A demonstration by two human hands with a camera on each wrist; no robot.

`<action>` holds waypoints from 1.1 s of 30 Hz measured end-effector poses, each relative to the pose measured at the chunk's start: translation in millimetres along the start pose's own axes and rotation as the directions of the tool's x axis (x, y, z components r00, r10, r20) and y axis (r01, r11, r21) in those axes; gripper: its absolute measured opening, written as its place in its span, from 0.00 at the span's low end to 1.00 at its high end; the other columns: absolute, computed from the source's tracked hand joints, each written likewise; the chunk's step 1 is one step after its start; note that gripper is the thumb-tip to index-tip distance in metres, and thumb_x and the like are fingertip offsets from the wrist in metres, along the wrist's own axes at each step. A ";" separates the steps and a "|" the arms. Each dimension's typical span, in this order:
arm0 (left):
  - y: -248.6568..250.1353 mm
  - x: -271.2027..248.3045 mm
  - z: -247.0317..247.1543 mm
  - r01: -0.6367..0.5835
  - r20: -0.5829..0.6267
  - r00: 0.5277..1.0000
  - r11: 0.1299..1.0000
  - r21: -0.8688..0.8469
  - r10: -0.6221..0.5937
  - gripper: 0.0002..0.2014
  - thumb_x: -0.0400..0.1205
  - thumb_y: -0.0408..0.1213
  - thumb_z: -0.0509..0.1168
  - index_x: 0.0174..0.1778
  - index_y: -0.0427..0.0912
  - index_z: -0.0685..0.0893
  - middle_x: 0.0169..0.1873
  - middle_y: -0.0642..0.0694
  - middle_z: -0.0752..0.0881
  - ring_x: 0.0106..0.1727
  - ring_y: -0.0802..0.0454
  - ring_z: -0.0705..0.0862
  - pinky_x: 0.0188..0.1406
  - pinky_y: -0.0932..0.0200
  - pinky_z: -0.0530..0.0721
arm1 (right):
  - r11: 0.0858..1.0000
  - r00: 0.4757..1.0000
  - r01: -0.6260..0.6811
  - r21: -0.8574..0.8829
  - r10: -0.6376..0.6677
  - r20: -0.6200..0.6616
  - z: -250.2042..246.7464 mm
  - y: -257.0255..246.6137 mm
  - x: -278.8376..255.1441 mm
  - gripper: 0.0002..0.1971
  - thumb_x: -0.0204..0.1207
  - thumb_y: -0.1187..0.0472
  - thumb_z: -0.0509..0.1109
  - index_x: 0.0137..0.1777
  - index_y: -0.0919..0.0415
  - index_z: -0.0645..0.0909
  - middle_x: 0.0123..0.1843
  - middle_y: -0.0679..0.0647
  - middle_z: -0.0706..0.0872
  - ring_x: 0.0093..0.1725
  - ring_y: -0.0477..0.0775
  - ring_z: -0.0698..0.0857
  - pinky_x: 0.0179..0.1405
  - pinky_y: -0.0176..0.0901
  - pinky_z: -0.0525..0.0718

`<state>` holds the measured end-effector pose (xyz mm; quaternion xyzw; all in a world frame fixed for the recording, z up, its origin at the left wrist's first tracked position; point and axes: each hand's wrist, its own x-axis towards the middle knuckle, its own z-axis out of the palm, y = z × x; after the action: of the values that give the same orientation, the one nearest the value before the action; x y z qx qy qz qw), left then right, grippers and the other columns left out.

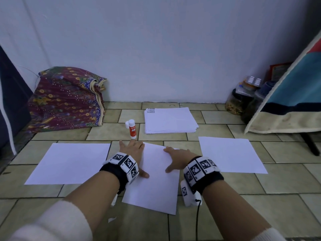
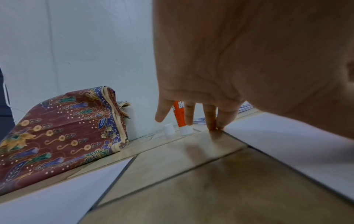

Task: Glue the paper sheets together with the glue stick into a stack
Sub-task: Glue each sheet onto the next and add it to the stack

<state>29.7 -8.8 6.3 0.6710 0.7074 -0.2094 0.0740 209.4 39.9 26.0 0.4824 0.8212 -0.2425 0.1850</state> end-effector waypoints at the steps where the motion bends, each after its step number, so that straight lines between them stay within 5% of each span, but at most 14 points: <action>1: -0.8 -0.1 0.5 -0.004 0.002 1.000 1.000 -0.011 0.004 0.62 0.65 0.74 0.67 0.85 0.41 0.47 0.84 0.47 0.53 0.84 0.45 0.50 0.77 0.26 0.52 | 0.999 0.999 -0.033 0.021 0.033 0.010 -2.0 6.2 -2.3 0.43 0.74 0.48 0.73 0.84 0.50 0.52 0.79 0.54 0.69 0.77 0.58 0.69 0.81 0.60 0.56; 9: -5.0 -0.4 8.8 -0.005 0.001 1.000 0.993 -0.116 0.005 0.61 0.66 0.73 0.68 0.85 0.43 0.46 0.85 0.50 0.49 0.85 0.46 0.41 0.78 0.30 0.54 | 0.994 0.987 -0.110 -0.005 0.109 -0.116 2.9 -2.4 -1.9 0.36 0.72 0.51 0.77 0.75 0.61 0.65 0.70 0.58 0.77 0.69 0.59 0.76 0.70 0.52 0.74; 14: 1.4 1.5 4.5 0.031 -0.028 0.999 0.994 -0.103 -0.034 0.56 0.68 0.77 0.60 0.83 0.40 0.56 0.83 0.47 0.58 0.85 0.46 0.49 0.76 0.35 0.60 | 0.942 0.943 -0.268 -0.200 0.215 -0.253 17.0 -24.3 0.8 0.21 0.80 0.56 0.63 0.71 0.60 0.70 0.72 0.59 0.68 0.72 0.61 0.65 0.61 0.51 0.75; 18: 11.8 0.4 -4.9 0.150 -0.052 0.987 0.988 -0.042 -0.153 0.41 0.76 0.73 0.55 0.70 0.40 0.74 0.68 0.44 0.76 0.71 0.47 0.70 0.70 0.44 0.71 | 0.966 0.957 -0.209 -0.153 0.170 -0.236 28.8 -36.1 4.3 0.33 0.78 0.40 0.64 0.76 0.62 0.65 0.75 0.61 0.68 0.74 0.61 0.67 0.66 0.55 0.72; 21: 15.3 -5.9 -1.6 0.220 -0.049 0.974 0.975 -0.032 -0.222 0.42 0.76 0.69 0.60 0.75 0.39 0.67 0.72 0.43 0.70 0.74 0.46 0.67 0.69 0.46 0.74 | 0.963 0.970 -0.144 -0.230 0.091 -0.226 29.5 -38.7 5.6 0.35 0.76 0.41 0.68 0.75 0.62 0.64 0.72 0.60 0.71 0.71 0.63 0.71 0.66 0.55 0.74; 23: 11.8 -7.9 6.6 0.124 -0.100 0.985 0.981 -0.149 -0.140 0.42 0.77 0.63 0.65 0.79 0.41 0.61 0.78 0.43 0.61 0.79 0.45 0.61 0.70 0.42 0.73 | 0.958 0.976 -0.104 -0.268 0.046 -0.213 25.1 -36.2 6.6 0.32 0.77 0.48 0.70 0.76 0.60 0.65 0.74 0.60 0.70 0.72 0.63 0.70 0.67 0.56 0.73; 25: 7.2 -10.7 9.5 -0.091 -0.101 0.992 0.972 -0.218 0.070 0.38 0.81 0.53 0.66 0.83 0.48 0.55 0.83 0.46 0.54 0.83 0.45 0.54 0.75 0.39 0.68 | 0.941 0.979 -0.083 -0.327 0.015 -0.205 20.6 -34.2 7.0 0.30 0.79 0.54 0.69 0.78 0.55 0.63 0.81 0.60 0.61 0.77 0.63 0.63 0.68 0.59 0.72; 27: 5.6 -15.1 5.5 -0.209 -0.043 0.978 0.962 -0.177 0.205 0.31 0.85 0.44 0.61 0.84 0.52 0.56 0.82 0.45 0.57 0.81 0.45 0.59 0.75 0.42 0.68 | 0.910 0.977 -0.112 -0.400 0.026 -0.213 18.2 -36.1 7.6 0.27 0.82 0.57 0.63 0.80 0.50 0.62 0.84 0.62 0.52 0.79 0.65 0.56 0.68 0.59 0.72; 30: 5.8 -21.2 -2.8 -0.196 -0.033 0.980 0.978 -0.069 0.194 0.27 0.86 0.43 0.59 0.81 0.51 0.62 0.74 0.43 0.68 0.73 0.43 0.71 0.65 0.46 0.77 | 0.864 0.968 -0.160 -0.478 0.043 -0.246 18.1 -41.4 10.6 0.22 0.83 0.60 0.56 0.78 0.52 0.66 0.81 0.65 0.55 0.77 0.65 0.59 0.64 0.57 0.73; 33: 6.7 -26.2 -5.6 -0.131 -0.032 0.991 0.991 0.008 0.131 0.29 0.82 0.51 0.65 0.78 0.48 0.66 0.69 0.45 0.73 0.69 0.45 0.73 0.61 0.49 0.76 | 0.900 0.958 -0.143 -0.413 0.022 -0.286 19.2 -37.3 10.9 0.21 0.82 0.63 0.55 0.75 0.55 0.69 0.76 0.62 0.65 0.74 0.62 0.63 0.63 0.55 0.71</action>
<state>39.6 -30.5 20.2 0.7196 0.6622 -0.1951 0.0742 172.7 20.9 12.7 0.4934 0.8505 0.0215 0.1811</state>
